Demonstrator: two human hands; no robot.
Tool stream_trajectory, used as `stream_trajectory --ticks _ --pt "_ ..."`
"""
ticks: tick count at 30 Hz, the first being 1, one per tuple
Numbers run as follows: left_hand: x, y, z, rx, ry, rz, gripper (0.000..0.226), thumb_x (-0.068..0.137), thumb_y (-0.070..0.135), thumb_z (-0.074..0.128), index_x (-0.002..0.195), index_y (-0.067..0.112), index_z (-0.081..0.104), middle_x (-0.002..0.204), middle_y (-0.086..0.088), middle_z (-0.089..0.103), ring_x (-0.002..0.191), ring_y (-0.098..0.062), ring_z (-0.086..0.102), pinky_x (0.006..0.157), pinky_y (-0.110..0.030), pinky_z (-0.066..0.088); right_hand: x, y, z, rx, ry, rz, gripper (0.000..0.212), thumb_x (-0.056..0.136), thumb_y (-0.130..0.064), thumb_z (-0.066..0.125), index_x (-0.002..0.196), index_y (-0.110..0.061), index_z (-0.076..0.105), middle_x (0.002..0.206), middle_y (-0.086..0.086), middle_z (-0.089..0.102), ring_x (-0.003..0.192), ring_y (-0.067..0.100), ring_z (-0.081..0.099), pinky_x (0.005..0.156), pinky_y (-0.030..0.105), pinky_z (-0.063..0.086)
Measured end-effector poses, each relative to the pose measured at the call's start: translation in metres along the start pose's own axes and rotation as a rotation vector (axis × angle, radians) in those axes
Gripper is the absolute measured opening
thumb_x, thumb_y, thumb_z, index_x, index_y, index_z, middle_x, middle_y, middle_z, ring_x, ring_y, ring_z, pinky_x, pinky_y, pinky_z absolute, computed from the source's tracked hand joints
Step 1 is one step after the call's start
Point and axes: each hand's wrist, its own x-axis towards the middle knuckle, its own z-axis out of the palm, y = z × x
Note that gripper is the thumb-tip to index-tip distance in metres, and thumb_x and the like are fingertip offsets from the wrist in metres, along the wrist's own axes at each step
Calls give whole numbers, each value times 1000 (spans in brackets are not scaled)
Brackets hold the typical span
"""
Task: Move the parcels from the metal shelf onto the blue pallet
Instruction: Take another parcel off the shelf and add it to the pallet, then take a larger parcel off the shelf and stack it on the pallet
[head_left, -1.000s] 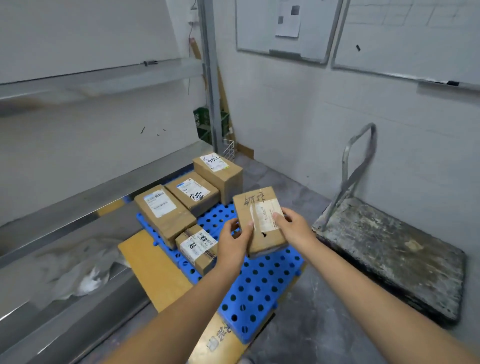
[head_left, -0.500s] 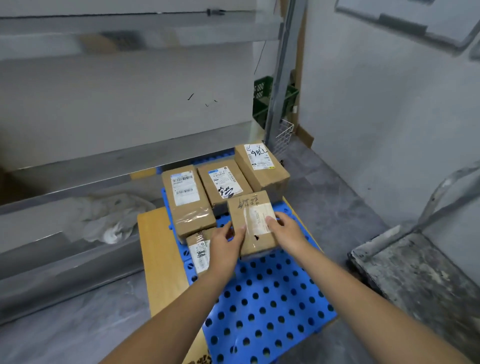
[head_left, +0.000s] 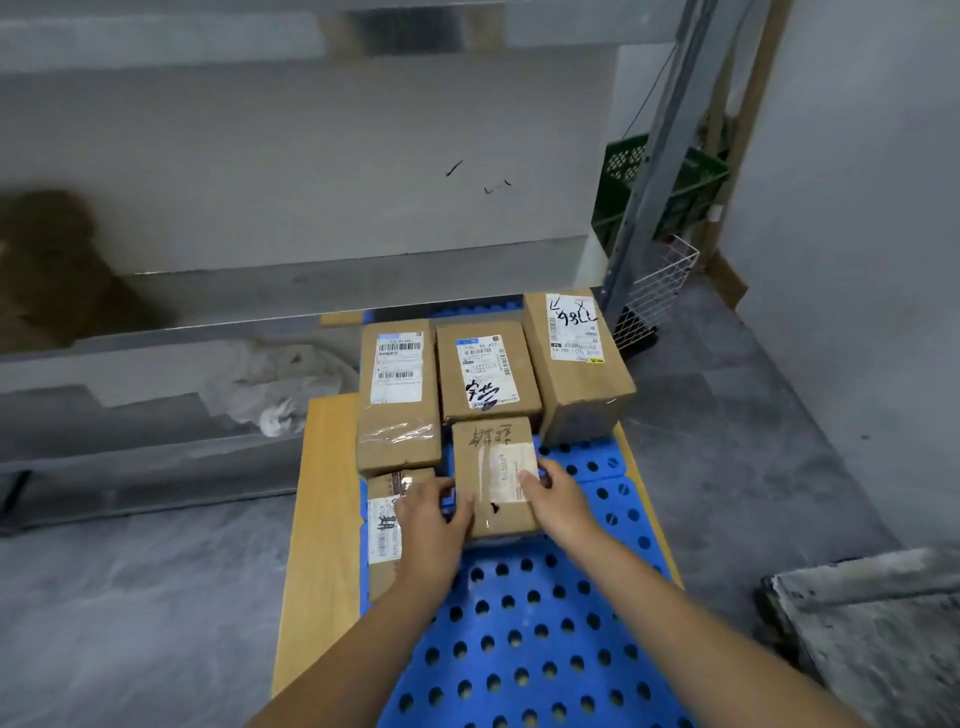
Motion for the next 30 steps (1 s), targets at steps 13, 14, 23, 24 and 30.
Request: stream_trajectory --ticks 13,14,23,24,30 --pt "0 4 4 -196 102 4 30 89 13 69 117 12 59 110 0 59 98 -9 61 81 -11 48 14 -3 -13 -118 -146 -117 47 100 -28 47 144 -15 37 138 7 46 121 23 52 102 40 44" --pt "-1 6 2 -192 117 14 29 88 13 69 116 13 60 110 1 57 99 -9 60 81 -10 47 13 -5 -14 -151 -105 -147 49 100 -29 47 145 -16 34 139 6 41 125 23 48 103 38 42" --pt "-2 37 -54 59 134 149 32 97 20 54 129 17 54 126 4 52 109 0 49 87 -3 32 -8 -74 -10 -405 -89 -565 45 99 -25 44 142 -16 38 142 3 39 134 17 32 109 32 31" --pt "-2 40 -68 91 151 164 34 98 19 52 132 17 52 129 3 51 115 -1 45 94 -7 32 -13 -88 -4 -432 -117 -616 45 99 -26 43 142 -16 38 142 3 39 134 17 33 109 32 31" --pt "-8 52 -174 353 293 243 39 99 21 46 137 11 47 136 -7 50 130 -21 41 107 -32 33 -48 -185 43 -577 -122 -868 50 99 -30 45 145 -13 35 148 5 36 141 21 24 110 34 26"
